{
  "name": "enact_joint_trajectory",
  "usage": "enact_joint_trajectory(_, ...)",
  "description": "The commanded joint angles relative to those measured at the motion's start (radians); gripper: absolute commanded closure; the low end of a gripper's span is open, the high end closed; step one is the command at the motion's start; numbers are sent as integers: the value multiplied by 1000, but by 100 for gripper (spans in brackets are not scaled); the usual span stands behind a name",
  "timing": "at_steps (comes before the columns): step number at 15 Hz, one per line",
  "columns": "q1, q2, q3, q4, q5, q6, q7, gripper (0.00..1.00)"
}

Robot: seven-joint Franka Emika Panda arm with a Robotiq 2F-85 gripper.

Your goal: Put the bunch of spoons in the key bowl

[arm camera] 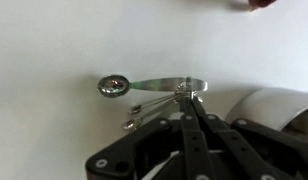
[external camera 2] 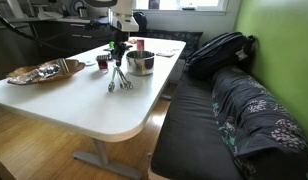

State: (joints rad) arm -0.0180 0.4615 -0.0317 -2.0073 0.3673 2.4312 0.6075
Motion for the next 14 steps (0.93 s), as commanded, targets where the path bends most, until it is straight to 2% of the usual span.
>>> enact_joint_trajectory(1,-11,-150,56,-126,72,31,-157,99)
enact_joint_trajectory(4,-36,-263,88,-199,187,38,-312,99)
enact_joint_trajectory(5,2,-166,59,-107,122,12,-217,98)
enact_joint_trajectory(9,-12,-248,64,-166,159,13,-281,99)
enact_joint_trajectory(14,55,-237,138,-125,136,-19,-376,99)
